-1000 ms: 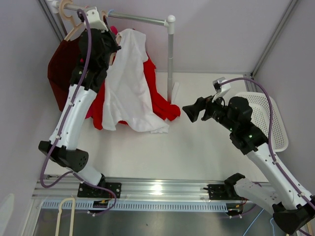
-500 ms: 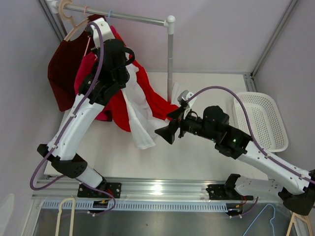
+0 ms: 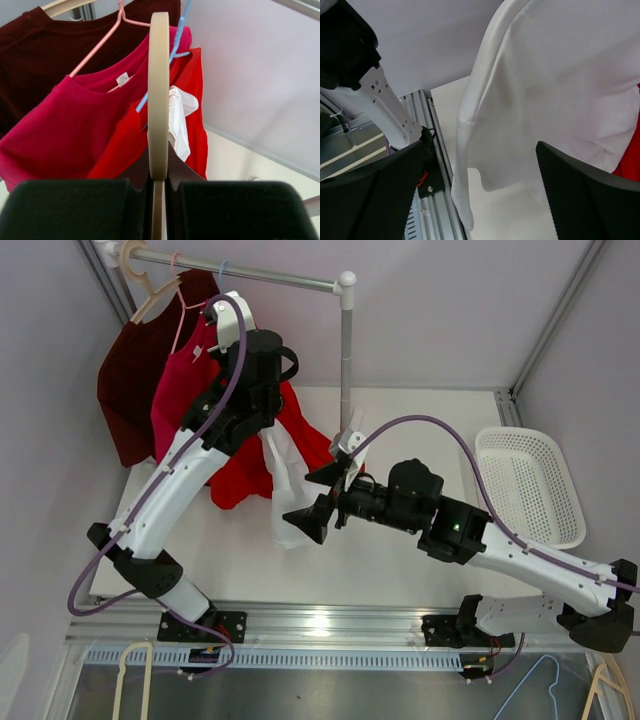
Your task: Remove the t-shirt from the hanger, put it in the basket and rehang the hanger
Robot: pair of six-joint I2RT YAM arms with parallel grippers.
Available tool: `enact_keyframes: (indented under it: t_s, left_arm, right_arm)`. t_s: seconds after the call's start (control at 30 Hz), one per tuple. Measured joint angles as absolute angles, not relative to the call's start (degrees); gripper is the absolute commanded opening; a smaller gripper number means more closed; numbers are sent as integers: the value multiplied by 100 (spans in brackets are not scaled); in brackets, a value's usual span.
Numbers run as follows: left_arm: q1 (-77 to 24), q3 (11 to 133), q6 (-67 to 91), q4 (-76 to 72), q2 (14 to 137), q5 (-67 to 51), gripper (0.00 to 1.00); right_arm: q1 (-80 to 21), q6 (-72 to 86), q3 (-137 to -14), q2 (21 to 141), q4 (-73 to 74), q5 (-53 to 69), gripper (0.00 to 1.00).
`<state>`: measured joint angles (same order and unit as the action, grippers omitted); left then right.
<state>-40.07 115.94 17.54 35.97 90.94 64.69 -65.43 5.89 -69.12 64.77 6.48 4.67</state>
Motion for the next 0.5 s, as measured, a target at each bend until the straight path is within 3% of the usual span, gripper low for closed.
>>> enact_keyframes:
  t_s: [0.13, 0.2, 0.3, 0.33, 0.37, 0.4, 0.5]
  left_arm:
    - [-4112, 11592, 1754, 3614, 9174, 6512, 1]
    - [-4154, 11592, 1754, 3612, 9183, 6541, 1]
    - [-4171, 11592, 1754, 3610, 9183, 6541, 1]
    - [-4169, 11583, 1756, 3607, 9183, 6541, 1]
    - [-4169, 11550, 1756, 3573, 9181, 6541, 1]
    - [-4171, 11502, 1752, 3518, 9172, 6541, 1]
    - [-4169, 11316, 1688, 3347, 9172, 6536, 1]
  right_arm:
    - [-6589, 563, -7026, 6757, 580, 172, 67]
    - [-6637, 561, -7131, 6960, 628, -119, 67]
    - [-6685, 510, -7242, 7183, 696, -550, 38]
    - [-6696, 504, -7244, 7216, 740, -705, 14]
    - [-6698, 480, -7247, 7229, 790, -836, 6]
    - [-6700, 506, -7247, 7231, 843, -945, 1]
    - [-6724, 548, -7258, 7218, 954, -1201, 0]
